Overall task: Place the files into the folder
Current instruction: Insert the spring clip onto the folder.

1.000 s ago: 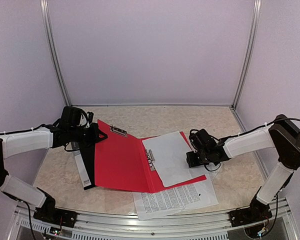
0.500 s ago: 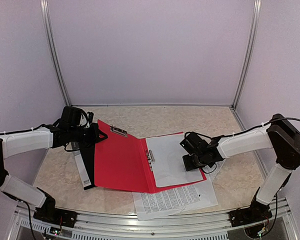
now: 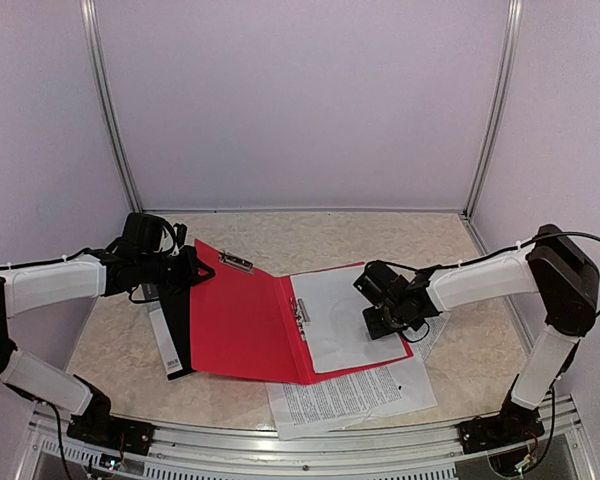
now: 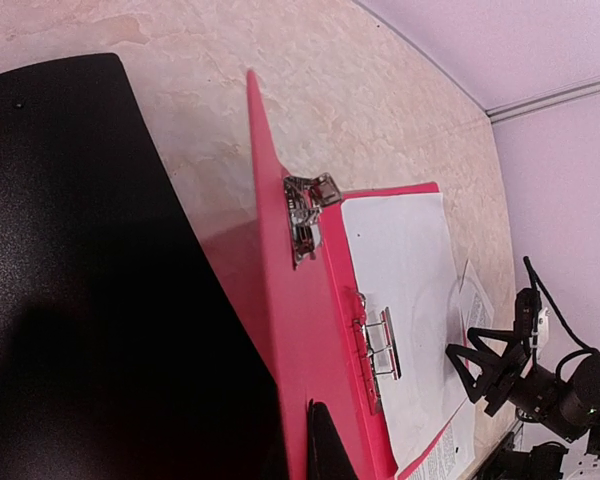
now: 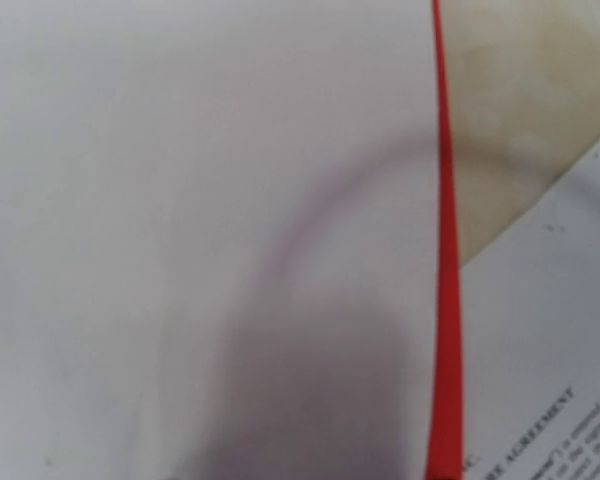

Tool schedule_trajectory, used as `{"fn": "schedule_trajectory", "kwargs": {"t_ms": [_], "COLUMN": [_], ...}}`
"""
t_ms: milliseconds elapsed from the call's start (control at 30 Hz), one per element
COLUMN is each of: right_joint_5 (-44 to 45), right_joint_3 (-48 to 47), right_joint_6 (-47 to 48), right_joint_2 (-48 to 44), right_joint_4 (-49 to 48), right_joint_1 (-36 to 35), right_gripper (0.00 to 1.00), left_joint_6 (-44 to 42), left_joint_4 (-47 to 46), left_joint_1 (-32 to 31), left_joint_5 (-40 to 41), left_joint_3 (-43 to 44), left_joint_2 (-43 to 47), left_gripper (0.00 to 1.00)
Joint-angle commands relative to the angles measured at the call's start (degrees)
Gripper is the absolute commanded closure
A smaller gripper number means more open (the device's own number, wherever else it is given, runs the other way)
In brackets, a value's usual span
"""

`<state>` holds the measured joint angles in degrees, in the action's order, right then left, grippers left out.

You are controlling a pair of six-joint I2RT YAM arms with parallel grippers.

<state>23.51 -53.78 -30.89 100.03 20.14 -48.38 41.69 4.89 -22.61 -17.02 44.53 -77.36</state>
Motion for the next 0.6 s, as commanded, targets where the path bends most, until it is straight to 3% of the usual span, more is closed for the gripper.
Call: {"fn": "schedule_trajectory", "kwargs": {"t_ms": [0,233,567], "right_joint_5": [1.6,0.7,-4.7], "right_joint_3": [-1.1,-4.1,-6.4], "right_joint_6": [2.0,4.9,7.7], "right_joint_2": [0.4,-1.9,-2.8], "right_joint_4": [3.1,3.2,-0.2], "right_joint_1": [-0.4,-0.5,-0.7], "right_gripper": [0.46,0.39,0.36], "left_joint_6": [-1.5,-1.9,-2.1], "left_joint_4": [0.0,0.9,1.5], "left_joint_1": [-0.4,-0.4,-0.4], "left_joint_5": [2.0,2.0,1.0], "left_joint_3": [1.1,2.0,3.5], "left_joint_2": [0.8,0.3,-1.2], "left_gripper": [1.00,0.99,0.74]}}
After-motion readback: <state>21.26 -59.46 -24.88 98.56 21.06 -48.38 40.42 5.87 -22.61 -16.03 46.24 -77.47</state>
